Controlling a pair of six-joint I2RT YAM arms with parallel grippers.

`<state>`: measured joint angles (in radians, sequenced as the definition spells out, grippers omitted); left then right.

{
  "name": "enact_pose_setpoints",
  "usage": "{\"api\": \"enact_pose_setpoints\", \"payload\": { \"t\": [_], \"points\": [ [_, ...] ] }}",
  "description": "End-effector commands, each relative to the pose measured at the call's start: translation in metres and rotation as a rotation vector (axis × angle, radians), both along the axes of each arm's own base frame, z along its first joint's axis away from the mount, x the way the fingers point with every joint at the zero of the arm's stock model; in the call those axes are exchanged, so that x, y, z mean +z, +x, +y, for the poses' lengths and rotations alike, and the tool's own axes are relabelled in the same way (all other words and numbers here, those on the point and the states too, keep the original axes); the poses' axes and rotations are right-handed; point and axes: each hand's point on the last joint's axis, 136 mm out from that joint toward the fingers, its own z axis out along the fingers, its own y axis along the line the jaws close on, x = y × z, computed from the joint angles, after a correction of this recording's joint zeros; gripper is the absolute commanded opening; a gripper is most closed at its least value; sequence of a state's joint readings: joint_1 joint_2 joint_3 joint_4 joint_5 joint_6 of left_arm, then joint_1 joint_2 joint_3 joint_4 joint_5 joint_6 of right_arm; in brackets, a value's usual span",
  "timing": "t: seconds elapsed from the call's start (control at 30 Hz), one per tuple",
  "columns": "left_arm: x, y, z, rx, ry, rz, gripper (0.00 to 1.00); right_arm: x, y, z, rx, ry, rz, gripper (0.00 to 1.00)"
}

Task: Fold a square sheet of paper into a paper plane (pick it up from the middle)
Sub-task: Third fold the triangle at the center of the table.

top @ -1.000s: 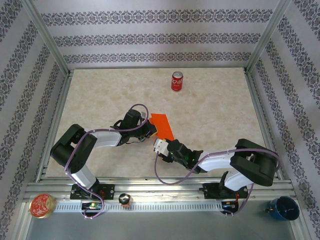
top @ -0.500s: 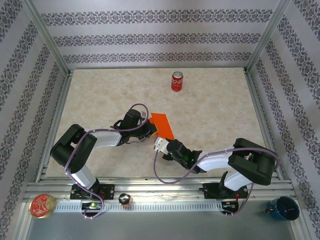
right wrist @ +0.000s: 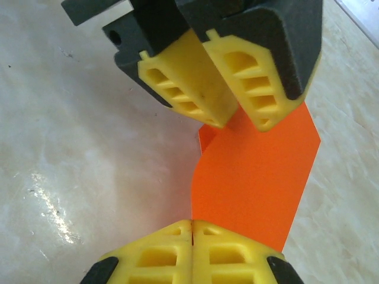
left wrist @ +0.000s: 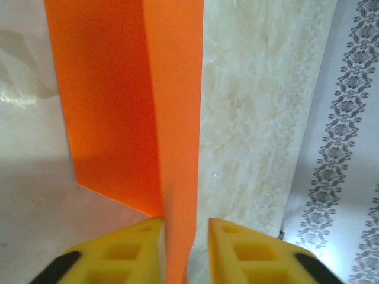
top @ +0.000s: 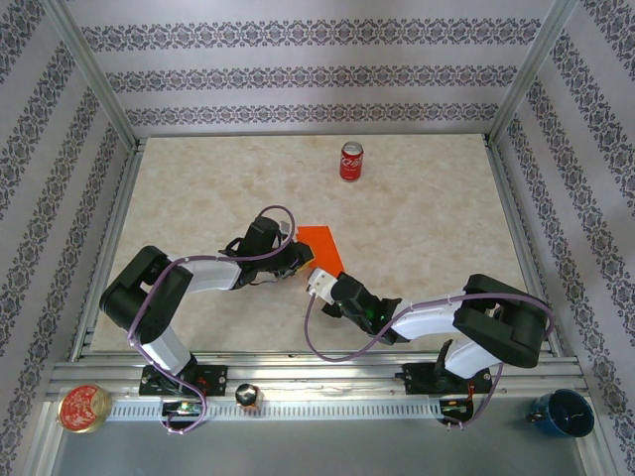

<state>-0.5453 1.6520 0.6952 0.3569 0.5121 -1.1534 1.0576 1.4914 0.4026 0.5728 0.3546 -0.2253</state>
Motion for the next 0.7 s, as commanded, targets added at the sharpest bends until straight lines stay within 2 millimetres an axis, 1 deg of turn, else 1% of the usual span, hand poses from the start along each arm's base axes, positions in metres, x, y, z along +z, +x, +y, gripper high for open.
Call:
{"api": "enact_pose_setpoints", "payload": {
  "t": [0.0, 0.03, 0.13, 0.2, 0.3, 0.37, 0.43, 0.5, 0.57, 0.67],
  "points": [
    [0.003, -0.001, 0.023, 0.025, 0.082, -0.021, 0.33, 0.006, -0.006, 0.006, 0.011, 0.085, 0.06, 0.0],
    [0.005, 0.0, 0.029, 0.031, 0.111, -0.028, 0.35, 0.006, -0.008, 0.007, 0.016, 0.103, 0.087, 0.0],
    [0.017, 0.001, 0.049, 0.036, 0.227, -0.061, 0.37, 0.007, -0.01, 0.011, 0.003, 0.179, 0.198, 0.0],
    [0.03, 0.007, 0.058, 0.019, 0.287, -0.103, 0.38, 0.007, -0.017, 0.017, 0.041, 0.235, 0.312, 0.0],
    [0.052, 0.021, 0.054, -0.054, 0.299, -0.181, 0.37, 0.013, -0.021, 0.024, 0.064, 0.328, 0.427, 0.0],
    [0.057, 0.03, 0.046, -0.099, 0.297, -0.208, 0.34, 0.016, -0.021, 0.026, 0.063, 0.374, 0.485, 0.0],
    [0.056, 0.039, 0.037, -0.144, 0.284, -0.2, 0.32, 0.016, -0.023, 0.03, 0.074, 0.385, 0.534, 0.0],
    [0.051, 0.046, 0.021, -0.203, 0.252, -0.178, 0.29, 0.014, -0.026, 0.035, 0.085, 0.376, 0.581, 0.0],
    [0.043, 0.052, 0.01, -0.242, 0.223, -0.145, 0.27, 0.012, -0.027, 0.038, 0.079, 0.372, 0.624, 0.0],
    [0.026, 0.059, 0.005, -0.264, 0.239, -0.103, 0.25, 0.009, -0.028, 0.042, 0.073, 0.364, 0.68, 0.0]
  ]
}}
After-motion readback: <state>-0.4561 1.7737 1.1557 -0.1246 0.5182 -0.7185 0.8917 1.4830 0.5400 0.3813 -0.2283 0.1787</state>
